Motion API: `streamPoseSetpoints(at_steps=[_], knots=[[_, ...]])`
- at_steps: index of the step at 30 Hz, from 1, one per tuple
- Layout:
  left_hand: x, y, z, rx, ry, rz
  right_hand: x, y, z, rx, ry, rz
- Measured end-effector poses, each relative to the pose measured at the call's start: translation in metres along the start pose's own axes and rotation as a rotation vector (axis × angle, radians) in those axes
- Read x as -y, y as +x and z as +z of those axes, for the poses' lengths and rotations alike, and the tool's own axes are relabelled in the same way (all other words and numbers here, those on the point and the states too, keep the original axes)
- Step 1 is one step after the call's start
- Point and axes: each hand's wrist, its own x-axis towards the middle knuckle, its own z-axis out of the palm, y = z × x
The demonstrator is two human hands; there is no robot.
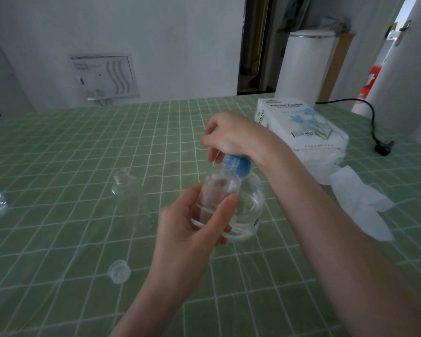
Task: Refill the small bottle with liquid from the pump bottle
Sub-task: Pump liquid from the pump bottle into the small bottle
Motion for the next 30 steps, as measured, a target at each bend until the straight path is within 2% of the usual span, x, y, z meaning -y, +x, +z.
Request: streamPoseSetpoints(at_steps=[10, 24, 30], knots=[[0.000, 0.003, 0.000, 0.005, -0.005, 0.010, 0.003, -0.001, -0.009, -0.068, 0.004, -0.036], [0.001, 0.000, -0.001, -0.002, 0.007, 0.004, -0.002, 0.000, 0.001, -0.004, -0.003, 0.003], [0.000, 0.002, 0.000, 0.008, -0.007, 0.018, 0.001, -0.002, -0.007, -0.073, 0.009, -0.019]])
